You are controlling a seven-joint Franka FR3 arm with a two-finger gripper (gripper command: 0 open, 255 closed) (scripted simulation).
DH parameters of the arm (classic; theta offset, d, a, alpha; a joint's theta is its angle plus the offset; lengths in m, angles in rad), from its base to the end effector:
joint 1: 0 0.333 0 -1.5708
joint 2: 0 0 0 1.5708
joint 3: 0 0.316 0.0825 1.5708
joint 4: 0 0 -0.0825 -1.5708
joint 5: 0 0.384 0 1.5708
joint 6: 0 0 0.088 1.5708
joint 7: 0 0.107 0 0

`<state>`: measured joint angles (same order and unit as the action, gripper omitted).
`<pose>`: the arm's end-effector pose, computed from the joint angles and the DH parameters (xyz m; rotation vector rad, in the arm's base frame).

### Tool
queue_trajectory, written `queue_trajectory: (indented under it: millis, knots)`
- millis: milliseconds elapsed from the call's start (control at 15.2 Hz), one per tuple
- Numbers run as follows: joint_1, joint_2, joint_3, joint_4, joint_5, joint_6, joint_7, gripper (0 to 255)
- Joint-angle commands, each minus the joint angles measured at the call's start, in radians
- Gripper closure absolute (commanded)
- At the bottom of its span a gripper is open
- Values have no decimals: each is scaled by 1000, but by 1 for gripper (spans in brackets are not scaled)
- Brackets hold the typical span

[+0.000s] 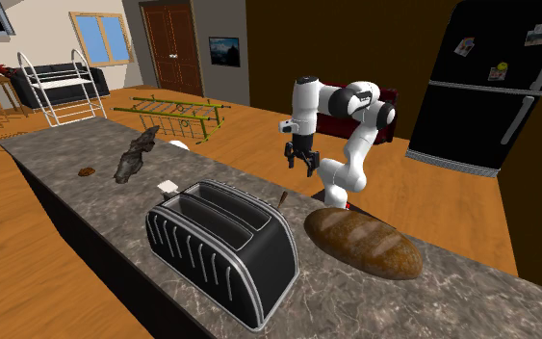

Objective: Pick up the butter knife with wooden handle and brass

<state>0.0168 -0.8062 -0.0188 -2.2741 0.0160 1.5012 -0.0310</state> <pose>0.2941 -0.0011 0.6288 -3.1116 -0.0559 -0.0523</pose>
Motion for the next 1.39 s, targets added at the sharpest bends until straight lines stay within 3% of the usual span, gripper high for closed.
queue_trajectory:
  millis: [0, 726, 1320]
  knots:
    - [0, 0, 0, 0, 0, 0, 0, 0]
    - [69, 399, 14, 97, -135, 209, -234, 0]
    - [69, 403, 12, -1, -138, 311, -224, 0]
